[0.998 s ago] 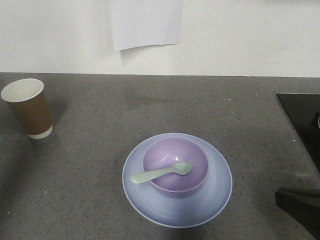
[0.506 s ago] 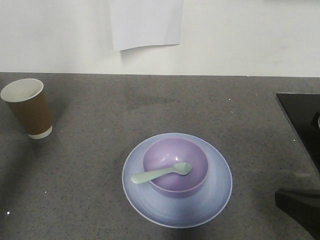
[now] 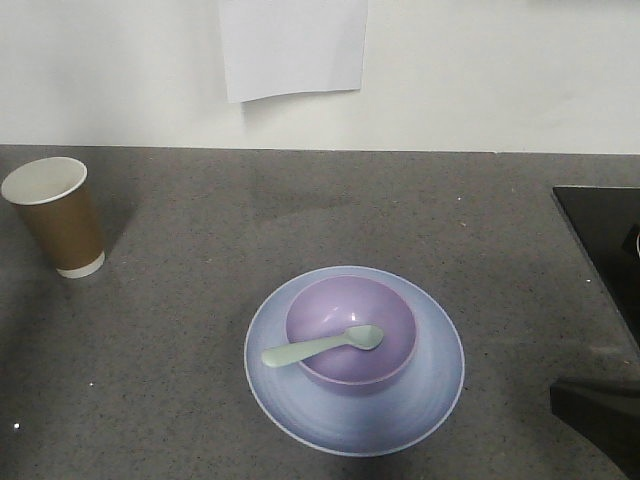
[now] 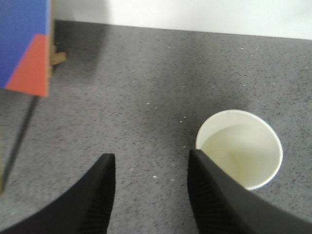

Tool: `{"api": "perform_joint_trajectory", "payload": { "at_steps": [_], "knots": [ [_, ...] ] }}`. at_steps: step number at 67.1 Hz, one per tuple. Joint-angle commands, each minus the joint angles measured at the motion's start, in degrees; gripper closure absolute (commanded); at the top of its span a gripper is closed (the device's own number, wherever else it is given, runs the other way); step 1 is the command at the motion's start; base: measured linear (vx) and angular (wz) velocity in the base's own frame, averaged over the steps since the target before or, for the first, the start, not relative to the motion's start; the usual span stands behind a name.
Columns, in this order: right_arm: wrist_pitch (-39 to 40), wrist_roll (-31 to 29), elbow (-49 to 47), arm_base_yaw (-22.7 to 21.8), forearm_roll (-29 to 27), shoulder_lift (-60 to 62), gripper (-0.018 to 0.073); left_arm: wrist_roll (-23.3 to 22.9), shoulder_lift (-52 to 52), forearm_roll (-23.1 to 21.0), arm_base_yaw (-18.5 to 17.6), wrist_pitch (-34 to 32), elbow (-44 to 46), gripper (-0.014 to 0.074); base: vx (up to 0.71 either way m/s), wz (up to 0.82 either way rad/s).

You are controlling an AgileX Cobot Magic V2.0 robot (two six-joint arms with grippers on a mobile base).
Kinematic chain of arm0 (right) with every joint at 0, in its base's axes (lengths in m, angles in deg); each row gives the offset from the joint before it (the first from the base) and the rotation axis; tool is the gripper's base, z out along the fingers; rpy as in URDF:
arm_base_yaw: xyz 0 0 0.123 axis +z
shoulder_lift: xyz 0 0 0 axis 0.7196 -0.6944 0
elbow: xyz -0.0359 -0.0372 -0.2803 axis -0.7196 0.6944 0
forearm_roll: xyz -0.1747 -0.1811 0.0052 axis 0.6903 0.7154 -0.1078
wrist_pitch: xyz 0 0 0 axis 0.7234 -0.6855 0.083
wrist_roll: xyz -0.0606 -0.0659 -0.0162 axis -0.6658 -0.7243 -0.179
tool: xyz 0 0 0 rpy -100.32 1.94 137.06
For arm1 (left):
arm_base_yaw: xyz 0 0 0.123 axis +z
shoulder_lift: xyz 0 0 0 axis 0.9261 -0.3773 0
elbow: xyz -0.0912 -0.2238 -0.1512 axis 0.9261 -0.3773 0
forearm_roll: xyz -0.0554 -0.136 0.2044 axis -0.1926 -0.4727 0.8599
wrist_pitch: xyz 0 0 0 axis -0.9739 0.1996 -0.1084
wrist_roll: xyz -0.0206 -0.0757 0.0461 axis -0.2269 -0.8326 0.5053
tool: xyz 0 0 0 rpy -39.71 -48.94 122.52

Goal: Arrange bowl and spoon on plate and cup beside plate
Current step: 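Move the left gripper above the brown paper cup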

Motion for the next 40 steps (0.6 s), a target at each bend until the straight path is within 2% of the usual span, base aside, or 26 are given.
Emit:
{"api": "perform_joint_trajectory", "payload": {
  "at_steps": [1, 8, 24, 40],
  "knots": [
    [2.9, -0.3, -1.6, 0.0, -1.5, -0.2, 0.0564, 0.8, -2.1, -2.5, 0.3, -2.5, 3.3, 0.0253, 0.00, 0.00],
    [2.9, -0.3, -1.6, 0.0, -1.5, -0.2, 0.0564, 0.7, -5.7, -3.1, 0.3, -2.4, 3.4, 0.0253, 0.00, 0.00],
    [2.9, -0.3, -1.6, 0.0, -1.5, -0.2, 0.0564, 3.5, -10.8, -10.5, 0.3, -2.2, 3.4, 0.0253, 0.00, 0.00],
    [2.2, -0.3, -1.6, 0.0, -1.5, -0.2, 0.0564, 3.5, -11.8, -9.4, 0.3, -1.6, 3.4, 0.0253, 0.00, 0.00]
  ]
}}
